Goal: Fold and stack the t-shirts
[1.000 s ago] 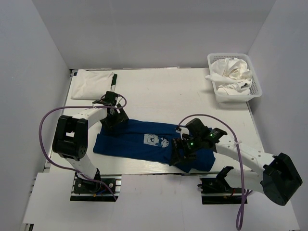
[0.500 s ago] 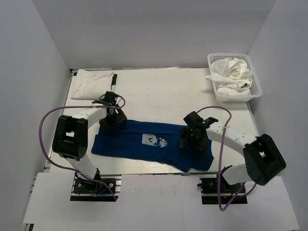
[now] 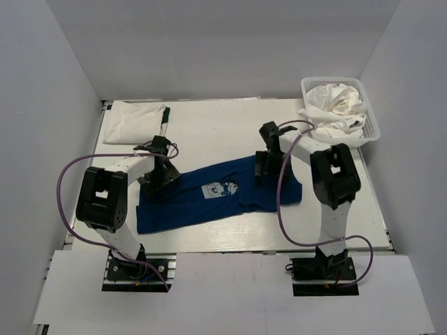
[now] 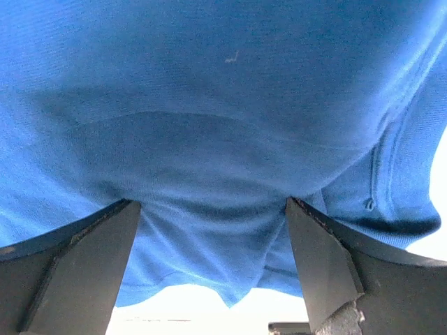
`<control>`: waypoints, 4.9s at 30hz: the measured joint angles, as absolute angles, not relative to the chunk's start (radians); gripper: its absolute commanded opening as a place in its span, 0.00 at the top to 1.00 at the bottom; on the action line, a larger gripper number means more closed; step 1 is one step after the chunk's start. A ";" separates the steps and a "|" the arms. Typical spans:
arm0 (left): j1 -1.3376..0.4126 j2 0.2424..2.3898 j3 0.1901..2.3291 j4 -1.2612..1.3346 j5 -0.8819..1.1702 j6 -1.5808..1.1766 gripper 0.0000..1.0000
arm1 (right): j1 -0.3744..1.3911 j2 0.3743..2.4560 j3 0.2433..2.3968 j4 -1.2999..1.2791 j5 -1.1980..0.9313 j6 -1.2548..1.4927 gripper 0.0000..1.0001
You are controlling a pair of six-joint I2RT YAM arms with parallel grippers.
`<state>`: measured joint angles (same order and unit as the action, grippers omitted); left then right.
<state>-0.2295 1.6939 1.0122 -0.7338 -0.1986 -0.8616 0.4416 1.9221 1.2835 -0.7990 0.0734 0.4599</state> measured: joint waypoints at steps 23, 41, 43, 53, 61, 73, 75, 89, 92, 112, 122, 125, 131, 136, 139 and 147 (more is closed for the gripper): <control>-0.388 1.452 0.902 -1.144 0.050 -0.920 0.00 | 0.328 2.487 2.186 -0.604 -0.060 0.181 0.10; -0.651 1.514 1.131 -0.860 0.064 -0.584 0.00 | 0.329 2.127 1.811 -0.602 -0.096 0.270 0.10; -0.677 1.524 1.081 -0.871 0.063 -0.574 0.00 | 0.331 2.101 1.753 -0.600 -0.113 0.287 0.10; -0.773 1.704 1.022 -0.880 0.052 -0.538 0.00 | 0.340 2.184 1.715 -0.656 -0.123 0.329 0.10; -0.809 1.841 1.168 -0.956 0.112 -0.533 0.00 | 0.339 2.475 2.207 -0.786 -0.145 0.332 0.10; -0.846 2.017 1.568 -0.978 0.071 -0.588 0.00 | 0.268 2.597 2.332 -0.469 -0.301 0.295 0.10; -0.846 1.978 1.573 -1.007 0.016 -0.604 0.00 | 0.266 2.568 2.296 -0.461 -0.313 0.271 0.10; -0.821 1.372 1.135 -1.077 -0.173 -0.892 0.03 | 0.348 1.581 1.340 -0.286 -0.286 0.234 0.10; -0.819 1.439 1.083 -1.031 -0.137 -0.897 0.08 | 0.389 1.493 1.099 -0.268 -0.291 0.259 0.10; -0.818 1.708 1.053 -0.783 0.034 -0.847 0.63 | 0.461 1.258 0.569 -0.445 -0.421 0.398 0.10; -0.817 1.717 1.021 -0.774 0.056 -0.855 0.98 | 0.501 1.386 0.607 -0.410 -0.481 0.422 0.45; -0.816 1.712 1.016 -0.769 0.062 -0.856 0.98 | 0.510 1.433 0.620 -0.411 -0.486 0.434 0.57; -0.816 1.682 0.980 -0.749 0.071 -0.859 0.99 | 0.535 1.486 0.643 -0.406 -0.463 0.437 1.00; -0.815 1.676 0.973 -0.749 0.073 -0.859 1.00 | 0.553 1.485 0.658 -0.426 -0.446 0.414 1.00; -0.815 1.658 0.962 -0.751 0.075 -0.863 1.00 | 0.574 1.434 0.662 -0.470 -0.448 0.388 1.00; -0.834 1.562 0.870 -0.764 0.157 -0.874 1.00 | 0.643 1.227 0.642 -0.582 -0.473 0.385 1.00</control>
<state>-0.8341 1.5620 0.8700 -0.7639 0.1566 -0.8742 0.6426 1.2274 0.6422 -0.5823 -0.4728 0.3851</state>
